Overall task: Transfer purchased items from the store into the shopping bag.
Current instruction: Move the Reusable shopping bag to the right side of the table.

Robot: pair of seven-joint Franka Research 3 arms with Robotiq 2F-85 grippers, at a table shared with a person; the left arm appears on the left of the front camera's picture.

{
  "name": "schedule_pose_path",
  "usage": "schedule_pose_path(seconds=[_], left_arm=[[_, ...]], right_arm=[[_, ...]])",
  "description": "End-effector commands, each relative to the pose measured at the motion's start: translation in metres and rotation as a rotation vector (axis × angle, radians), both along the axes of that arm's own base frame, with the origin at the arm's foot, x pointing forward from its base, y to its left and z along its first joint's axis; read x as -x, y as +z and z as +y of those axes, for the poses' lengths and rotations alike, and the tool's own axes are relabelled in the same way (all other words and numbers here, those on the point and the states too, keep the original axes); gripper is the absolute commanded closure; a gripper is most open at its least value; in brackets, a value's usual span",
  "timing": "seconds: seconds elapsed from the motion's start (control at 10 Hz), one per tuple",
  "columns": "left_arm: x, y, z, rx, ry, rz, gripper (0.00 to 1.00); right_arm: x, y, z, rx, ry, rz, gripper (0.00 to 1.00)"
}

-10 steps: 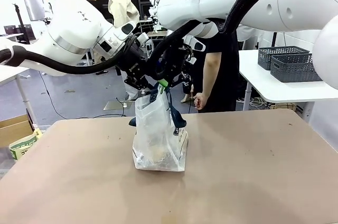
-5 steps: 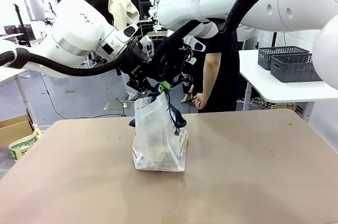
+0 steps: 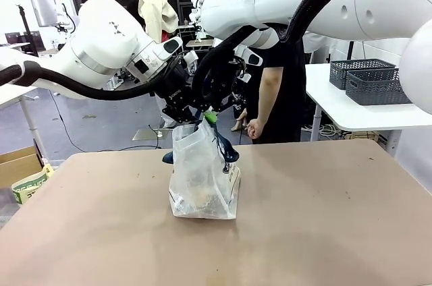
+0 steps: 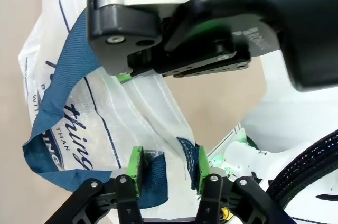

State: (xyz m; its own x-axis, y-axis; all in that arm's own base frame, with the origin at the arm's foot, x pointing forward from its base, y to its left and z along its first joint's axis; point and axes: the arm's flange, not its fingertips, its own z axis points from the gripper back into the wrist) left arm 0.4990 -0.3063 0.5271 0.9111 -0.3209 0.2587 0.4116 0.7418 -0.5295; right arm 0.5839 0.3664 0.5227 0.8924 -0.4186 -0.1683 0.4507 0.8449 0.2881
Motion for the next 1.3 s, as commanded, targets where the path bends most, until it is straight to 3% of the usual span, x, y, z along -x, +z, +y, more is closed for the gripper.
schedule_pose_path(seconds=[0.0, 0.1, 0.5, 0.9, 1.0, 1.2], left_arm=[[0.0020, 0.0039, 0.0017, -0.033, 0.008, 0.017, 0.82], [0.0023, 0.0042, 0.0029, -0.030, 0.009, 0.018, 1.00], [0.0020, 0.0041, 0.0061, -0.034, 0.016, 0.017, 1.00], [0.0024, 0.0060, 0.0106, -0.073, 0.043, -0.006, 1.00], [0.0017, 0.0061, 0.0104, -0.076, 0.060, -0.017, 1.00], [-0.0010, 0.0037, 0.0051, -0.031, 0.022, 0.001, 1.00]], right_arm=[[-0.0024, 0.0015, 0.0042, -0.007, -0.025, 0.018, 1.00], [-0.0021, 0.0011, 0.0041, -0.007, -0.024, 0.019, 1.00], [-0.0035, 0.0001, 0.0033, -0.002, -0.018, 0.027, 1.00], [-0.0063, -0.0021, 0.0010, 0.010, 0.071, 0.028, 1.00], [-0.0011, -0.0012, 0.0004, 0.003, 0.003, 0.008, 1.00], [-0.0011, -0.0012, 0.0004, 0.003, 0.003, 0.008, 1.00]])
